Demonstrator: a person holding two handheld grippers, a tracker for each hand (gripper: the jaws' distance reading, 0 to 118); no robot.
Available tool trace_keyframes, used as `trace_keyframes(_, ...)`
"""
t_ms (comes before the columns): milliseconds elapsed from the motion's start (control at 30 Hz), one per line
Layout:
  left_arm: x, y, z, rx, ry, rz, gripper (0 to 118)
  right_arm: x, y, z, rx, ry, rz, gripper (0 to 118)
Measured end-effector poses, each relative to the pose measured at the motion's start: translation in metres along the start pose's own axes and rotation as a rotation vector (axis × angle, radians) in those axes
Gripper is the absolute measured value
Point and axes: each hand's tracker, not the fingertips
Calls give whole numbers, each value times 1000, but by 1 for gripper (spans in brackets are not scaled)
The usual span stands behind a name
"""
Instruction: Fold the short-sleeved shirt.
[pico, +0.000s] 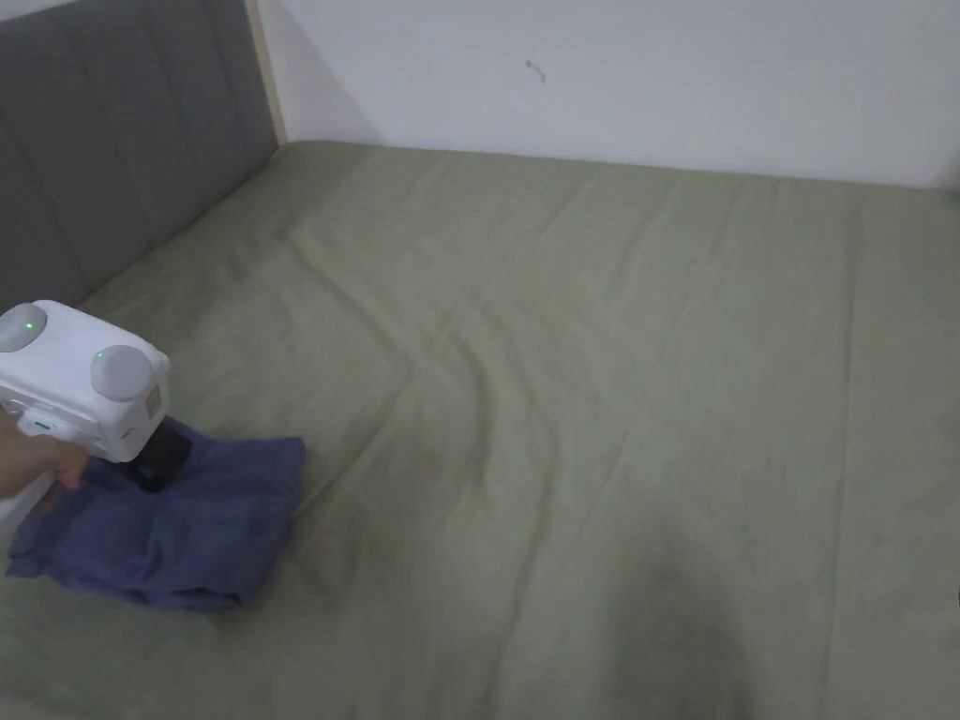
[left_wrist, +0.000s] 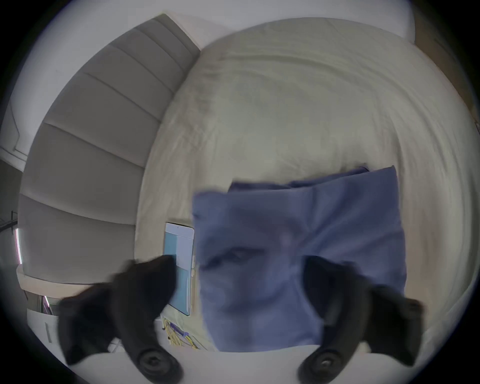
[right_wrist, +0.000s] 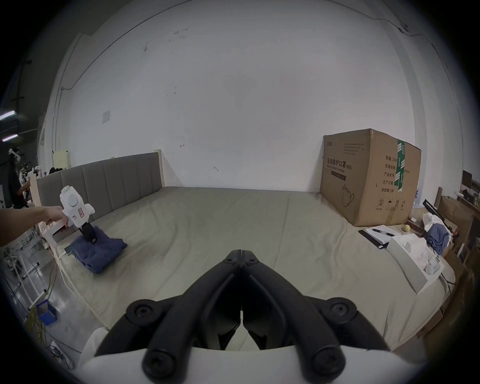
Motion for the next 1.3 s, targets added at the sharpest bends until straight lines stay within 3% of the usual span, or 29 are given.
trace_keyframes(133, -12, -10, 14, 29, -193, 133, 114, -1, 0, -1, 7, 24, -8, 0)
trace_keyframes(267, -9, -25, 46, 143, -236, 222, 102, 0, 5, 4, 21, 38, -4, 0)
trace_keyframes(300, -8, -32, 60, 198, -256, 265, 82, 2, 6, 5, 30, 37, -4, 0)
trace_keyframes(333, -6, -38, 71, 230, -284, 323, 45, 3, 7, 7, 34, 36, -5, 0)
trace_keyframes(367, -1, -46, 85, 262, -323, 373, 19, 5, 9, 9, 39, 34, -10, 0)
trace_keyframes(400, 5, -57, 101, 317, -395, 420, 3, 8, 10, 11, 47, 35, -18, 0)
trace_keyframes(433, 13, -66, 115, 364, -446, 452, 0, 10, 12, 12, 47, 31, -22, 0)
trace_keyframes(533, 46, -91, 165, 487, -501, 432, 0, 18, 17, 18, 59, 25, -32, 0)
trace_keyframes(700, 109, -128, 253, 746, -397, 349, 0, 31, 28, 32, 86, 8, -9, 0)
trace_keyframes(833, 151, -157, 299, 913, -364, 398, 0, 42, 36, 43, 96, 6, -37, 0)
trace_keyframes(967, 201, -169, 328, 976, -393, 332, 0, 50, 46, 54, 119, -12, -25, 0)
trace_keyframes(1067, 239, -178, 343, 1038, -321, 256, 0, 55, 53, 60, 126, -28, -19, 0)
trace_keyframes(1233, 264, -184, 354, 1058, -365, 289, 0, 65, 56, 71, 138, -46, -52, 0)
trace_keyframes(1300, 271, -187, 360, 1078, -310, 279, 0, 68, 55, 75, 152, -63, -51, 0)
